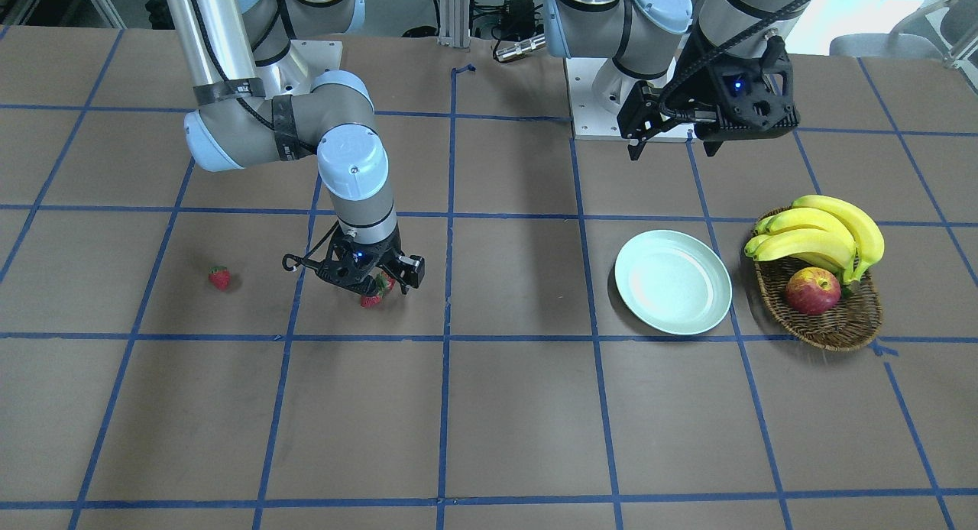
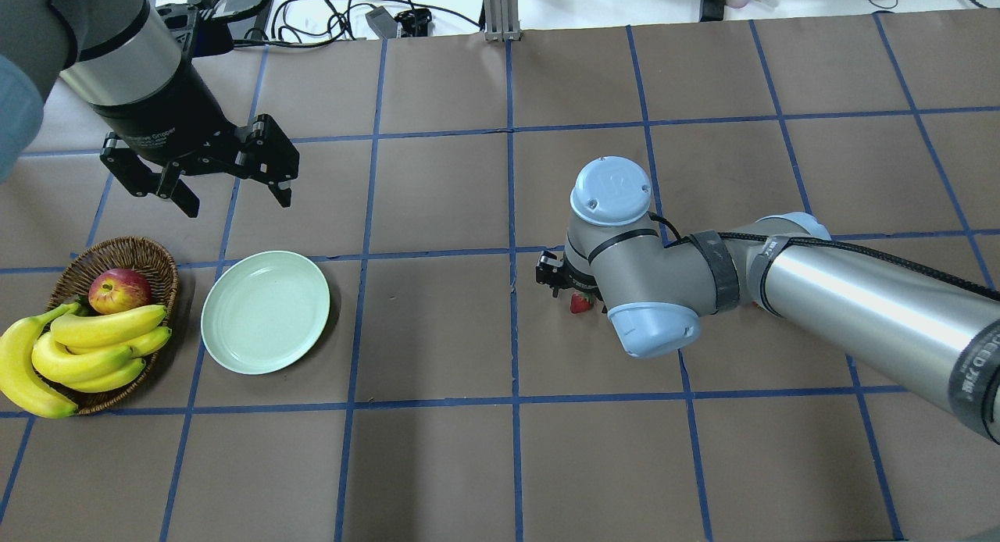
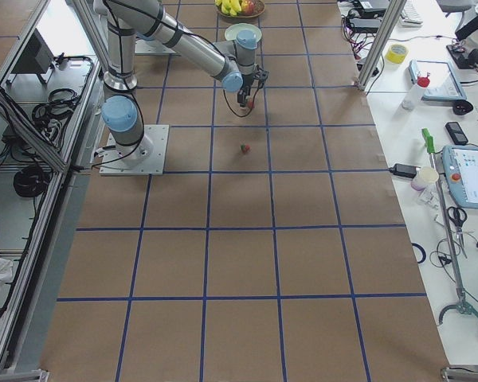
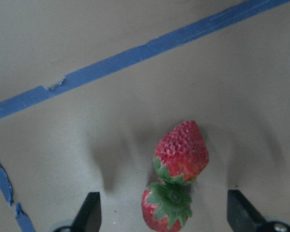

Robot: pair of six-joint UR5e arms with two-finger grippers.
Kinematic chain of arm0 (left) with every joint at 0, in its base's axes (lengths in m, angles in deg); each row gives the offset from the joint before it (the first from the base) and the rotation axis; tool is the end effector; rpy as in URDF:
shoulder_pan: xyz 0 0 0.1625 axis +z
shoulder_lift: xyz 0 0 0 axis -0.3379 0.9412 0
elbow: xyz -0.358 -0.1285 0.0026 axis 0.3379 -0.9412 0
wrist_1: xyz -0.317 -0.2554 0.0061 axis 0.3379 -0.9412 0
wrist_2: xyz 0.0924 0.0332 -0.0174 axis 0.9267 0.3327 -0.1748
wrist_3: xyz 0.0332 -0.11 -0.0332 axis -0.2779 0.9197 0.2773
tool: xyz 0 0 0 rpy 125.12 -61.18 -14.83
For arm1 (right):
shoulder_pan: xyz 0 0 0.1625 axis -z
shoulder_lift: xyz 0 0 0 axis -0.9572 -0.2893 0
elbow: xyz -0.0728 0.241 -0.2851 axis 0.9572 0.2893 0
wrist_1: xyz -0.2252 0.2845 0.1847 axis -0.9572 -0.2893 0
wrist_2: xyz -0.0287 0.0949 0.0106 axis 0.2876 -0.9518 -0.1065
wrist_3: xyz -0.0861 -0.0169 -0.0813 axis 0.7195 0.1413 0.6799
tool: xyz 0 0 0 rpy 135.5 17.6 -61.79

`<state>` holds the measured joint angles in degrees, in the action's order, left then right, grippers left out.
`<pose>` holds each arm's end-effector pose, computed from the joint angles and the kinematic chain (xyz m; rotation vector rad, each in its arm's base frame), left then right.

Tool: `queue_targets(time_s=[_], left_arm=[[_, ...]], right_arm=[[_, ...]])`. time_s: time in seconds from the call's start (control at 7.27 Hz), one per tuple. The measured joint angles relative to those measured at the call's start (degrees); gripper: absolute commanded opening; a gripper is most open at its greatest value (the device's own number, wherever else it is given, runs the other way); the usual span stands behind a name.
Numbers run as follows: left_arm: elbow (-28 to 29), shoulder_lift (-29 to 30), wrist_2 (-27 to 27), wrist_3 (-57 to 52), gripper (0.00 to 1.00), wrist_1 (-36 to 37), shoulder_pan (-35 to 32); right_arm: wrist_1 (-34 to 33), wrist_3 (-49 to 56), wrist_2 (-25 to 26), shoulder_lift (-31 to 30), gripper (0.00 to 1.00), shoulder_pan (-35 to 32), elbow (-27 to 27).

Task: Collect all strawberries into plate
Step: 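Close the right gripper on one strawberry of the pair, then carry the strawberry toward the plate and release it on the table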

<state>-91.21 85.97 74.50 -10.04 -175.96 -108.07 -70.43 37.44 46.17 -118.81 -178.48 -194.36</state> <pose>-0.1181 -0.4568 0.4300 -0.1462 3.1210 0.0870 0.2601 -0.4403 0.1219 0.5763 3.0695 -0.0161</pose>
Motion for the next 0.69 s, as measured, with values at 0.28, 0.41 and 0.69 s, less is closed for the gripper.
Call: queue_targets(time_s=[0.28, 0.41, 0.69], left_arm=[[0.0, 0.0, -0.1, 0.0, 1.00, 0.1, 0.0], [-0.1, 0.0, 0.0, 0.0, 1.00, 0.1, 0.0], [-0.1, 0.1, 0.2, 0.0, 1.00, -0.1, 0.1]], right_arm=[[0.9, -0.5, -0.3, -0.1, 0.00, 0.0, 1.2], [2.4, -0.9, -0.1, -0.9, 0.00, 0.0, 2.2], [6.0, -3.6, -3.1, -2.4, 0.00, -2.2, 6.8]])
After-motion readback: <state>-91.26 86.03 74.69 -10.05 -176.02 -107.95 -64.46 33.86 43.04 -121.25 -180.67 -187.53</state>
